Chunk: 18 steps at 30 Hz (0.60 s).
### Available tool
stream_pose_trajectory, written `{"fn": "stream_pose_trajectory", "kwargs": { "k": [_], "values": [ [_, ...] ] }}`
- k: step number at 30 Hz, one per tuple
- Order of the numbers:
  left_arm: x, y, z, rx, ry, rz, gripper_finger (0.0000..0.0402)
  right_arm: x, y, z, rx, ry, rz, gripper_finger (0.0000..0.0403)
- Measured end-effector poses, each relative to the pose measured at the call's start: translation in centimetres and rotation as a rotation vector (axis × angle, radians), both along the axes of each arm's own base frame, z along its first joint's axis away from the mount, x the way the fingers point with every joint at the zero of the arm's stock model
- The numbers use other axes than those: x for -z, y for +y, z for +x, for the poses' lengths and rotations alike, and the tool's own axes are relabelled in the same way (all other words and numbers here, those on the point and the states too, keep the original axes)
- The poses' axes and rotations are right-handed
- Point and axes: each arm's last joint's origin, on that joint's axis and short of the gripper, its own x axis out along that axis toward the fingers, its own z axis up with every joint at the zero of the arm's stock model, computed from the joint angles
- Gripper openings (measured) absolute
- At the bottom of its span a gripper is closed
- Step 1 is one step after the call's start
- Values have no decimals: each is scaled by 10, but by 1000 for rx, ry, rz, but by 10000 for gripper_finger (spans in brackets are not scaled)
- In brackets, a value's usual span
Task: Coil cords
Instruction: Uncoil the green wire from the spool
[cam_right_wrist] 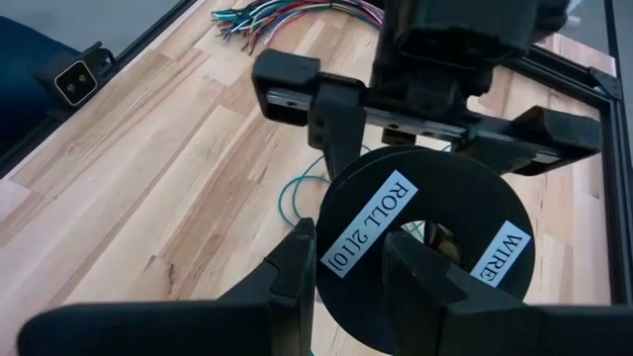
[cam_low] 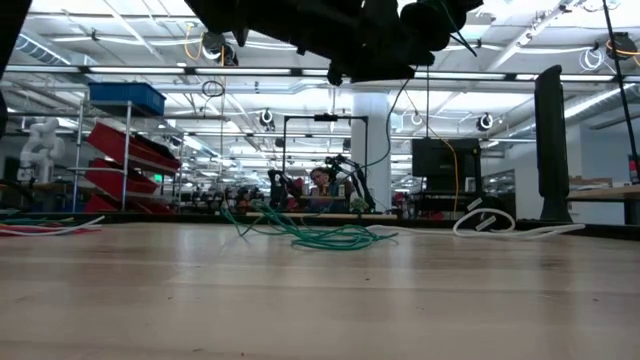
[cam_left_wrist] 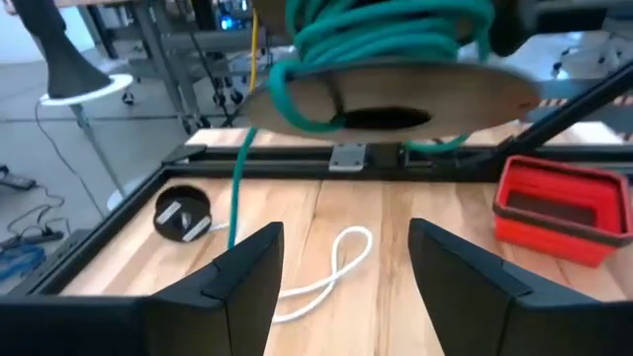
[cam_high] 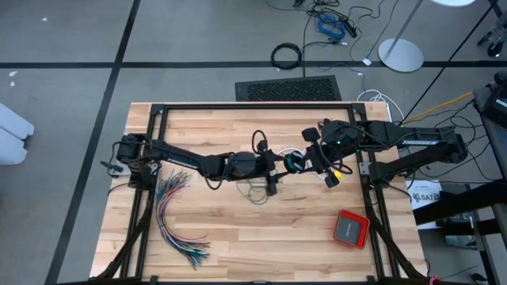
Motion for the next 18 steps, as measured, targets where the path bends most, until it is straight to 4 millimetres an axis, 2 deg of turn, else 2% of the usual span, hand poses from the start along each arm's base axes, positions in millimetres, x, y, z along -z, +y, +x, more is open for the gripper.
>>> {"fn": "stream_pose_trajectory", "kwargs": {
  "k": [7, 18],
  "values": [
    [-7, 3, 1, -70, -67, 47, 205, 0, 0, 0, 1, 1, 1, 78],
    [-4, 4, 2, -92, -26, 114, 189, -2, 0, 1, -4, -23, -6, 78]
  ]
}}
